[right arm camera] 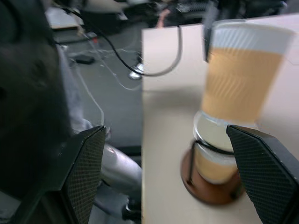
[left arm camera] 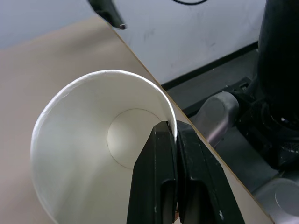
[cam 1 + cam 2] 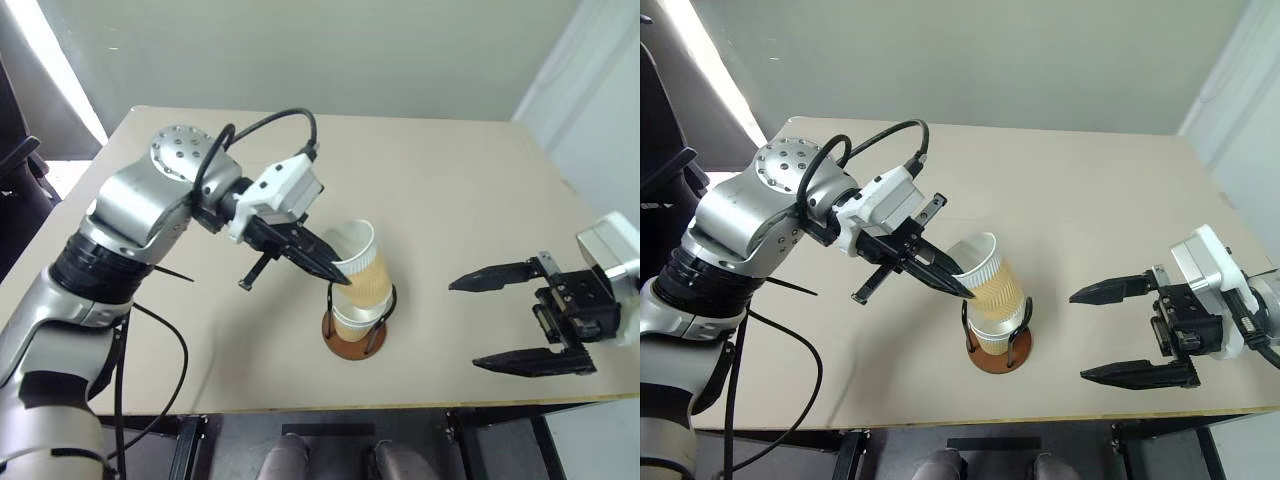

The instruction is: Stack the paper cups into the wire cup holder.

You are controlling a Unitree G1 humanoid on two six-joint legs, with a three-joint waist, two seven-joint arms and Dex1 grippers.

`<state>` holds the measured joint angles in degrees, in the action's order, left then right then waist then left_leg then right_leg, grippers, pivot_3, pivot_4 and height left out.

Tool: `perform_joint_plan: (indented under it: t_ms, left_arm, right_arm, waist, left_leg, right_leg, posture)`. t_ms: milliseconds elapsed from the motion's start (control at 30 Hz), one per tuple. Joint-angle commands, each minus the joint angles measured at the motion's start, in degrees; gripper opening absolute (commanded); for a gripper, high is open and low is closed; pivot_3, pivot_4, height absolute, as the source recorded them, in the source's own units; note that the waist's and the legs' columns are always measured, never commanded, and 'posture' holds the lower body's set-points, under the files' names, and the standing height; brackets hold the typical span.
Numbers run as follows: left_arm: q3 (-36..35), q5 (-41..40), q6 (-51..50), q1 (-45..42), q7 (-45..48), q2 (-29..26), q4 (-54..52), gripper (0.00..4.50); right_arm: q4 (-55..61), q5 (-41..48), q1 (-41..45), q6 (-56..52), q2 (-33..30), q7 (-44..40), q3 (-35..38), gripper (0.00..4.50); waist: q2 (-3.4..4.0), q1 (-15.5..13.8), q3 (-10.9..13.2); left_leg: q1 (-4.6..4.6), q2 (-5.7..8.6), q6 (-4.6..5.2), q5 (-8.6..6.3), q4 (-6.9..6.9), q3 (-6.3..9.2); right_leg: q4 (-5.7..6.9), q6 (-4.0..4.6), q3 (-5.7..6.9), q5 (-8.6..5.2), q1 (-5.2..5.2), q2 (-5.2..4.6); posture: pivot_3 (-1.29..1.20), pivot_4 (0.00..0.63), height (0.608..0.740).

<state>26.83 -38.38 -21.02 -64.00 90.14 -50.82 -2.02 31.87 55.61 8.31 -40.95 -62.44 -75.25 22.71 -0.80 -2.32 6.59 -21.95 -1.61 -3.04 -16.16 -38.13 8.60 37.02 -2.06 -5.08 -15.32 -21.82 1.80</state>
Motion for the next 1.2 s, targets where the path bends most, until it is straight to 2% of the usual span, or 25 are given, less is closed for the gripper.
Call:
perform_joint_plan:
  t_ms: [33, 167, 300, 467, 667, 1167, 1200]
  left_arm:
    - [0.77, 0.39, 2.46, -1.50, 2.36, -0.48, 0.33, 0.02]
    - [1.83, 0.49, 3.93, -1.55, 2.36, -1.35, 0.62, 0.02]
    - [2.87, 0.20, 4.98, -1.73, 2.36, -2.13, 1.12, 0.02]
    - [4.88, 1.25, 6.62, -2.20, 2.36, -1.28, 2.30, 0.02]
    - [6.38, 0.77, 7.11, -3.07, 2.36, -0.51, 2.43, 0.02]
    - [8.88, 5.95, 12.65, -3.55, 2.36, 0.27, 5.09, 0.02]
    - [8.98, 5.74, 12.78, -3.74, 2.36, 0.28, 5.21, 0.21]
  right_arm:
    - [0.67, -7.99, -6.29, 4.60, -1.90, -1.63, 3.83, 4.19]
    - [-0.45, -9.70, -10.97, 4.60, 0.06, 1.86, 12.09, 4.19]
    - [5.23, -7.66, -19.24, 2.26, 6.16, 5.91, 21.16, 4.19]
    - [8.93, -6.70, -21.07, 3.63, 10.69, 11.81, 19.96, 4.19]
    - [8.94, -2.02, -18.06, 2.81, 9.53, 14.30, 20.14, 4.19]
    - [7.51, -0.60, -13.43, 3.14, 7.57, 17.38, 15.13, 4.19]
    - [7.45, -0.69, -13.37, 3.19, 7.58, 17.52, 14.99, 4.19]
  waist:
    - [0.00, -0.27, 0.00]
    - [0.01, -0.30, 0.01]
    - [0.00, -0.56, 0.00]
    - [0.01, -0.35, 0.01]
    - [0.01, -0.07, 0.01]
    - [0.01, -0.09, 0.01]
    - [0.01, -0.09, 0.01]
  left_leg:
    - [-0.01, 0.01, 0.03, -0.02, 0.00, 0.00]
    - [-0.02, 0.01, 0.15, -0.09, -0.03, -0.08]
    - [0.00, -0.01, 0.19, -0.12, -0.03, -0.07]
    - [0.03, 0.03, 0.25, -0.15, -0.08, -0.17]
    - [0.07, 0.04, 0.56, -0.32, -0.20, -0.17]
    - [0.04, 0.20, 0.52, -0.30, -0.18, -0.20]
    - [0.03, 0.21, 0.51, -0.29, -0.18, -0.20]
  right_leg:
    - [0.00, 0.00, 0.00, 0.00, 0.00, -0.01]
    - [-0.01, -0.02, -0.02, 0.01, -0.01, -0.05]
    - [-0.04, -0.03, -0.02, 0.01, 0.01, -0.03]
    - [-0.06, -0.08, -0.09, 0.01, 0.04, -0.04]
    - [-0.07, -0.21, -0.18, 0.08, 0.11, -0.04]
    - [-0.11, -0.35, -0.40, 0.03, 0.08, -0.11]
    - [-0.11, -0.36, -0.40, 0.03, 0.08, -0.11]
  posture:
    - [0.00, 0.150, 0.740]
    - [0.00, 0.150, 0.740]
    - [0.00, 0.150, 0.740]
    - [0.00, 0.150, 0.740]
    - [0.00, 0.150, 0.740]
    - [0.00, 0.150, 0.740]
    - [0.00, 0.150, 0.740]
